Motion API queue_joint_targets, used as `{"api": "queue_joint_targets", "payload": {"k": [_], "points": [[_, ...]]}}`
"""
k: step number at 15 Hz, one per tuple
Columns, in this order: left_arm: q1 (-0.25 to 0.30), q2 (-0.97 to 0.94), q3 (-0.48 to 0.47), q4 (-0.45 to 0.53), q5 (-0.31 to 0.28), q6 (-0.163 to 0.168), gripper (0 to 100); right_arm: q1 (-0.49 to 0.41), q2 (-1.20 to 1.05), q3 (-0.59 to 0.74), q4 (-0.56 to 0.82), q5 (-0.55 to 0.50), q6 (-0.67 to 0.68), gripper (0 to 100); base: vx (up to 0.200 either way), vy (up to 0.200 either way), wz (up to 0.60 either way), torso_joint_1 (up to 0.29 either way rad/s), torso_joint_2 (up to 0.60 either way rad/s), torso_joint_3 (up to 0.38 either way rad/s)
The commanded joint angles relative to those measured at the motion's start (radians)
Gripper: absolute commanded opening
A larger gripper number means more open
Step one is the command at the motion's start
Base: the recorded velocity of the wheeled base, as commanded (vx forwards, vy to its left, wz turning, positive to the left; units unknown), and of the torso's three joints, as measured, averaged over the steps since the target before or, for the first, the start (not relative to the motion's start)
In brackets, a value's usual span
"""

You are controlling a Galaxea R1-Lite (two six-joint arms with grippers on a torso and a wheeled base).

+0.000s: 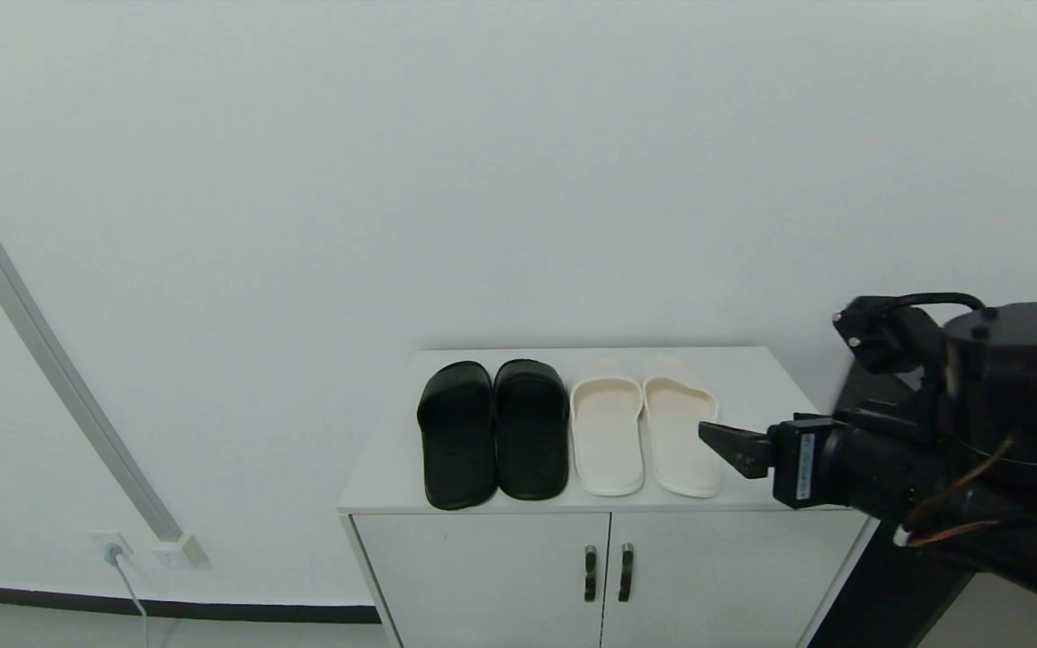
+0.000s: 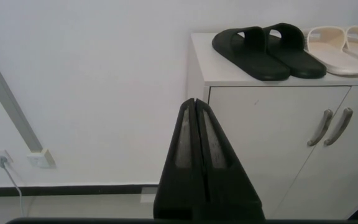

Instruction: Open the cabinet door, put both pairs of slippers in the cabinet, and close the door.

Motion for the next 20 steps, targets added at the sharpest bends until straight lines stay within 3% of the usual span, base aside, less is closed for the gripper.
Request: {"api": "queue_joint_targets", "payload": {"k": [1,4,9,20], "points": [[0.002,0.001,0.0,0.0,0.0,0.001,0,0.041,0.182,-0.111,-0.001,-0.059,0.042,100,0.0,0.0,0.0,0.0,0.0,0.0],[0.0,0.001,0.0,0.0,0.0,0.001,0,0.041,0.329,-0.187,-0.048,-0.191,0.046,100,0.0,0.0,0.0,0.0,0.0,0.0],[0.0,0.001,0.0,0.0,0.0,0.001,0,0.015,0.555,-0.354,-0.142,-0.31,0.029,100,0.0,0.0,0.0,0.0,0.0,0.0],[0.0,0.001,0.0,0.0,0.0,0.001,0,-0.078,0.811,-0.615,-0.188,-0.349,-0.053,100,0.0,0.0,0.0,0.0,0.0,0.0]]}}
